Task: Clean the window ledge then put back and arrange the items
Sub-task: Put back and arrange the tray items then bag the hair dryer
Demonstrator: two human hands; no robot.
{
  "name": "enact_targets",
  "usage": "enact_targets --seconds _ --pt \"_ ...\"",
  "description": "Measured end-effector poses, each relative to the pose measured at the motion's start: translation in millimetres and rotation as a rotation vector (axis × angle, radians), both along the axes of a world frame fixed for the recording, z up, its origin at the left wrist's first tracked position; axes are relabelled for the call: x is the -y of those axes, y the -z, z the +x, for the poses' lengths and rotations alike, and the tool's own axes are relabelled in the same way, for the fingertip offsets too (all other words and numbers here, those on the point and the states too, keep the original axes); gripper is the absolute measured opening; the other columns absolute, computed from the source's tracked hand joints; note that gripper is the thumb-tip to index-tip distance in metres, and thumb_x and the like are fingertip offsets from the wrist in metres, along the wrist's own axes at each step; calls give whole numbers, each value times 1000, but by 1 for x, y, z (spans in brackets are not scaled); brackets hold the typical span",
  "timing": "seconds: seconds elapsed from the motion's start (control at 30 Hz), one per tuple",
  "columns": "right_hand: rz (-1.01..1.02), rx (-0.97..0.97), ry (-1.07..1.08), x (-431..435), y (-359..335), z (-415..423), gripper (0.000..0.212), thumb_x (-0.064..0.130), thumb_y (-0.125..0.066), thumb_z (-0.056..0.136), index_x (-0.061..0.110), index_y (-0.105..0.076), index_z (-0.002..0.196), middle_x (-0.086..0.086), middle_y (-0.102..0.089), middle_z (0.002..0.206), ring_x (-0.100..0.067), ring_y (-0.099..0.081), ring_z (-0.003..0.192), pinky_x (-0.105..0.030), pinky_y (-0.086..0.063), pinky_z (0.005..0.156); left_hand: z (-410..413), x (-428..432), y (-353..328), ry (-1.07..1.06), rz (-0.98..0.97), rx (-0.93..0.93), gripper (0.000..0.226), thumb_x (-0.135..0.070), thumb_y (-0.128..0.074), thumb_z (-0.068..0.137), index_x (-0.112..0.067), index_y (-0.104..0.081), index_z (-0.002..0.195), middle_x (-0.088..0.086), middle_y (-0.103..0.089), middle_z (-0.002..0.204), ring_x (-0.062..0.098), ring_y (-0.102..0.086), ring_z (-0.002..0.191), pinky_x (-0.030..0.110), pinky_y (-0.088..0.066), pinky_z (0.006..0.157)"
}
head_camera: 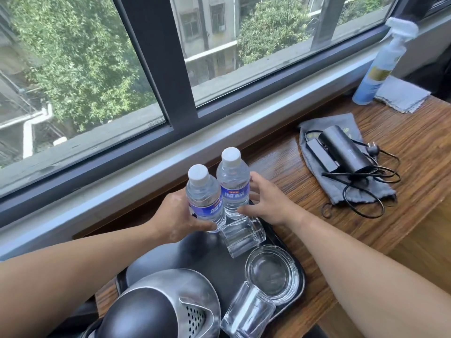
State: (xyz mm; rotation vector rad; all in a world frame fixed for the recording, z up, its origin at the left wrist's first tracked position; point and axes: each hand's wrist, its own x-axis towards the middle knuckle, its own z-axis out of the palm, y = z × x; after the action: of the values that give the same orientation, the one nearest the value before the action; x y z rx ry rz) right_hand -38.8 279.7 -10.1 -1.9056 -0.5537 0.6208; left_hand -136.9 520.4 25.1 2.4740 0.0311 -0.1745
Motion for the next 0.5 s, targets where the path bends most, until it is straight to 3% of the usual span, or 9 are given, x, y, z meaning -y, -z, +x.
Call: enact_targets --seconds 0.07,0.13,0.23,0.37,0.5 --pt "-11 8 -25 1 -1 1 67 16 -82 74 27 -50 132 9 -64 129 -7 -56 125 -41 -44 112 -1 -1 1 24 -15 -17 65 -46 -95 60 -30 -66 116 -29 -62 104 -11 -58 95 -3 -38 79" --pt "-14 30 -33 0 -1 0 70 26 -84 71 29 -51 132 11 -62 129 -6 -57 124 -40 -45 110 -2 -1 -1 73 -52 -62 65 -40 -95 64 -32 -64 120 -28 -58 111 -14 -55 102 0 -43 79" --pt "-18 90 -4 -2 -2 -1 81 36 -94 63 29 -53 132 12 -56 129 -4 -57 119 -36 -49 106 -3 -1 -1 51 -81 -79 51 -27 -94 69 -33 -66 112 -18 -66 107 -9 -63 93 2 -46 74" --pt "4 83 -11 -3 -1 1 69 23 -92 69 31 -58 129 16 -63 125 -2 -59 118 -37 -48 108 -2 -2 3 3 -25 -53 50 -38 -95 64 -28 -70 106 -28 -66 92 -21 -58 88 -2 -39 73" --pt "4 41 -40 2 1 5 66 16 -88 73 31 -58 130 15 -66 126 -3 -58 122 -39 -46 110 -1 -2 8 4 -12 -30 60 -49 -94 60 -29 -72 112 -23 -69 103 -21 -56 95 -4 -36 80"
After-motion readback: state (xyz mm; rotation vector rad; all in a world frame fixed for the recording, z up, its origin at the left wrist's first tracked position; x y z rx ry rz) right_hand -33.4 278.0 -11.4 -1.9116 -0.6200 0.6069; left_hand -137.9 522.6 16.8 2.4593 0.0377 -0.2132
